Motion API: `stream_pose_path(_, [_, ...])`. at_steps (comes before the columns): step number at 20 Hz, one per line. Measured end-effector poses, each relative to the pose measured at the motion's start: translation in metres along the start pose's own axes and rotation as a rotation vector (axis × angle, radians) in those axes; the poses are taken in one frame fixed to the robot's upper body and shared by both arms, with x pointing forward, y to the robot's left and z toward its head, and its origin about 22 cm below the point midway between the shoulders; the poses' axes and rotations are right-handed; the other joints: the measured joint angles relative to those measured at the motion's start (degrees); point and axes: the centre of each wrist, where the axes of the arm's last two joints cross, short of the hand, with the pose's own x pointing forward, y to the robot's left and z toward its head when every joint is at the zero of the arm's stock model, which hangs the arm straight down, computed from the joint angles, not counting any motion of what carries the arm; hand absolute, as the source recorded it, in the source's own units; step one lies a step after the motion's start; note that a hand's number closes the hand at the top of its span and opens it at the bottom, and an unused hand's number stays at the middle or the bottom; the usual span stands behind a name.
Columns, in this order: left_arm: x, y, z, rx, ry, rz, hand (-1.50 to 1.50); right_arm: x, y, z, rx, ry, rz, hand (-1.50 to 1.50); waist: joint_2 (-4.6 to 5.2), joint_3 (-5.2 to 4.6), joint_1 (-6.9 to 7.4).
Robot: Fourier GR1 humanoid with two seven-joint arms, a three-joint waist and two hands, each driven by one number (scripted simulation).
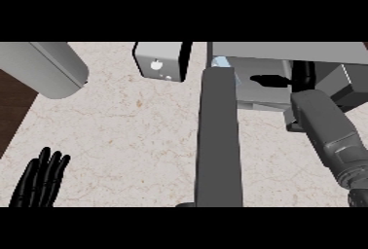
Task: Pick up the milk, place it into the microwave and close the microwave
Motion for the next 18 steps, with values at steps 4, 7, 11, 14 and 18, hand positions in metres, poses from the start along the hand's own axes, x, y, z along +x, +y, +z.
stream_pose_path(4, [0.002, -0.004, 0.002, 0.002, 0.005, -0.001, -1.50, -0.009, -0.007, 0.004, 0.023, 0.010, -0.072, -1.50, -0.17, -0.01, -0.36])
stream_pose_path(7, [0.001, -0.007, 0.001, 0.010, 0.003, -0.002, -1.50, -0.011, -0.007, 0.006, 0.046, 0.007, -0.146, -1.50, -0.41, -0.19, -0.56])
stream_pose_path(11, [0.001, -0.009, 0.003, 0.007, 0.012, 0.006, -1.50, -0.016, -0.002, 0.016, 0.078, 0.008, -0.212, -1.50, -0.83, -0.44, -0.95])
stream_pose_path(14, [0.002, -0.013, 0.005, 0.008, 0.016, 0.017, -1.50, -0.018, 0.001, 0.021, 0.113, 0.016, -0.271, -1.50, -1.13, -0.56, -1.33])
stream_pose_path(18, [-0.003, -0.015, 0.004, 0.005, 0.017, 0.021, -1.50, -0.028, 0.009, 0.039, 0.178, 0.022, -0.345, -1.50, -1.52, -0.67, -2.01])
